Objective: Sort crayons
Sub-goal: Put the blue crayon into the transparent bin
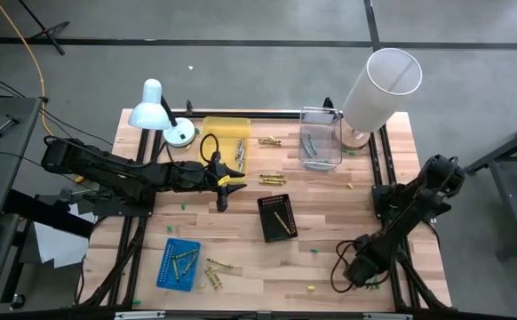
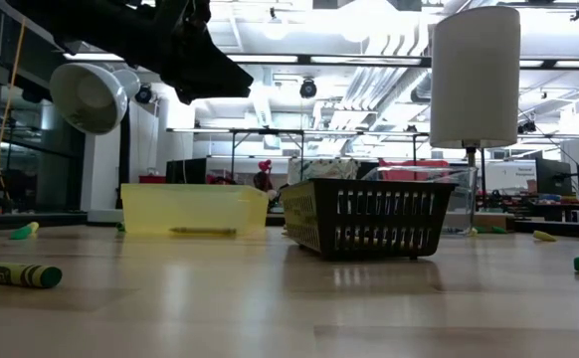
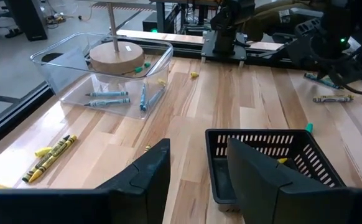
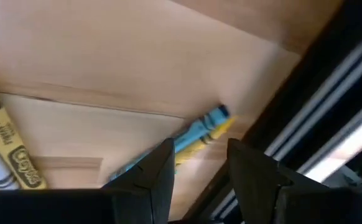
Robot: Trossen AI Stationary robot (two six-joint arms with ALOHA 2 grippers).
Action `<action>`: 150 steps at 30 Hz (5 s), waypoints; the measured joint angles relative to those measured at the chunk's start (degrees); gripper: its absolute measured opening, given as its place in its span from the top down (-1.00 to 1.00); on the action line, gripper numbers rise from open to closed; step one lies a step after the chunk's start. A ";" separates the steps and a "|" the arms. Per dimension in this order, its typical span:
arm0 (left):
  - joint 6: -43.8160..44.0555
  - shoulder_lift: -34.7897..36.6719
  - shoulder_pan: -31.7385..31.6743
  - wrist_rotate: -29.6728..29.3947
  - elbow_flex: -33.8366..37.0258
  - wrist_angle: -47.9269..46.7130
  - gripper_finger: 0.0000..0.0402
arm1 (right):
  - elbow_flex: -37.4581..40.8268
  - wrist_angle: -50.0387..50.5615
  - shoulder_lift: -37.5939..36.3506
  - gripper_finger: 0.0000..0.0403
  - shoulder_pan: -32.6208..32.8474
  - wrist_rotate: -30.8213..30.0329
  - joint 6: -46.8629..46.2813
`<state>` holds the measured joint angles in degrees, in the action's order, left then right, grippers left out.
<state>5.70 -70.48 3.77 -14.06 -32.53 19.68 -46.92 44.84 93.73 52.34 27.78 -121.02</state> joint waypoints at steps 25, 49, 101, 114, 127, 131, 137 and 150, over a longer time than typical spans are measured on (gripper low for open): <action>0.08 0.00 0.00 -0.02 0.00 -0.17 0.28 | -3.71 3.98 2.45 0.29 -2.48 -10.11 11.60; -0.36 0.00 0.01 -0.02 0.00 -0.42 0.28 | -6.79 10.24 1.99 0.29 -0.46 -14.13 6.22; 0.19 -0.02 0.02 -0.02 -0.02 -0.96 0.28 | -6.82 3.41 5.58 0.30 4.68 -20.38 -12.44; 0.15 -0.02 0.00 -0.02 -0.02 -0.94 0.28 | -6.75 4.01 6.32 0.31 3.90 -22.00 -10.12; 0.08 -0.02 0.01 -0.02 -0.02 -0.98 0.28 | -6.71 4.96 6.41 0.89 2.91 -22.81 -6.12; 0.08 -0.02 0.02 -0.02 -0.02 -0.94 0.28 | -6.71 5.24 6.41 0.97 2.91 -22.83 -5.06; 1.27 0.46 0.02 -3.18 -0.02 1.01 0.28 | -6.55 7.62 5.02 0.98 2.80 -23.36 -1.51; 1.63 7.51 0.53 -4.27 -0.03 -0.04 0.28 | -6.54 27.97 -14.62 1.00 2.36 -51.44 -3.99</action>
<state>7.33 -62.97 4.31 -18.34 -32.57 19.64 -53.45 72.81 79.10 54.70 -23.66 -125.01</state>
